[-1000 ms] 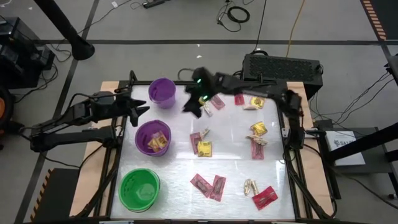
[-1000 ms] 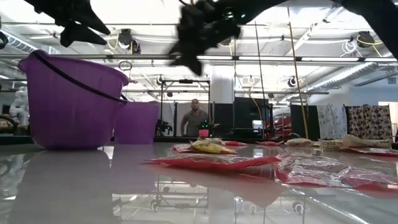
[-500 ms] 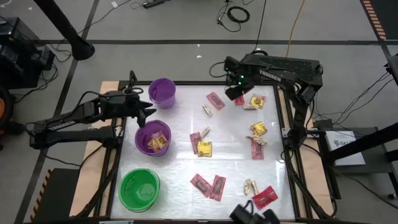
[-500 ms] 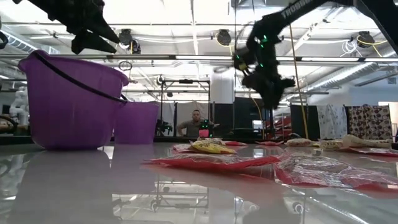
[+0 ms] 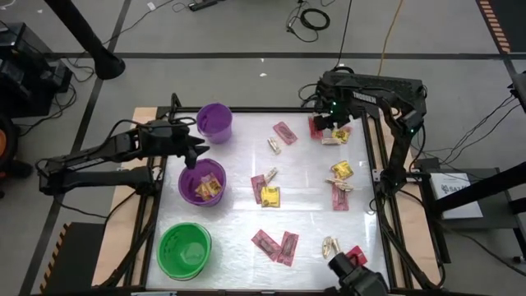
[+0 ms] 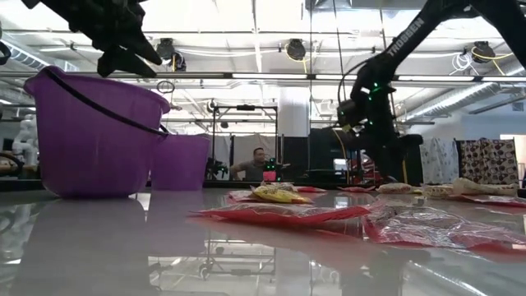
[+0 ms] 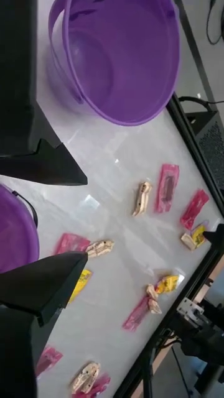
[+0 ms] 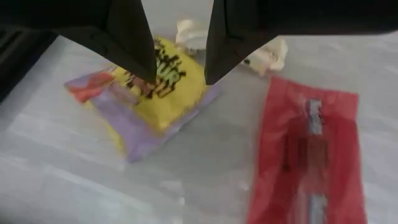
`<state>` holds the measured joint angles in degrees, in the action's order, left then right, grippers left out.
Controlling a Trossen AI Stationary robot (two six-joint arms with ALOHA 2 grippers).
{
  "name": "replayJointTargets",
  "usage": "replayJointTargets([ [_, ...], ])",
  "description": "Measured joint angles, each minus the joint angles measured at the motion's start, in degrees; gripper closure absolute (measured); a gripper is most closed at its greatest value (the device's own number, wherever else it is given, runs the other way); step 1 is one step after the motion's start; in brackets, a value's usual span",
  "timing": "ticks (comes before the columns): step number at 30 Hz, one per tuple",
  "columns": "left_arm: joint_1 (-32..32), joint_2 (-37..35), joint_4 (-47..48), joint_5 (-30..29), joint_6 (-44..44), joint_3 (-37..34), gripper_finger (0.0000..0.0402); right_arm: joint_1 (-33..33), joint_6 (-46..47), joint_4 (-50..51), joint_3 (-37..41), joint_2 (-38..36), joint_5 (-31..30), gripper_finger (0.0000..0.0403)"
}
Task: Sort candy by brand, put in halloween buckets
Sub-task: Put the yellow candy into the bottom purple bucket
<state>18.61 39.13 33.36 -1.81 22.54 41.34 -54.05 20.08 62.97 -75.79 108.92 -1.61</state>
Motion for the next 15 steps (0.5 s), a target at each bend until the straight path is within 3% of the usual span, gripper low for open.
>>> replayJointTargets([
  [9, 0.0, 0.62, 0.03, 0.18, 2.61, 0.0, 0.021, -0.62, -1.59, -2.91, 3.04, 0.0, 0.08, 0.0273],
  [15, 0.0, 0.64, 0.03, -0.06, 2.51, 0.0, 0.021, 3.31, -1.92, 5.47, 3.04, -3.84, 3.02, 0.0273],
])
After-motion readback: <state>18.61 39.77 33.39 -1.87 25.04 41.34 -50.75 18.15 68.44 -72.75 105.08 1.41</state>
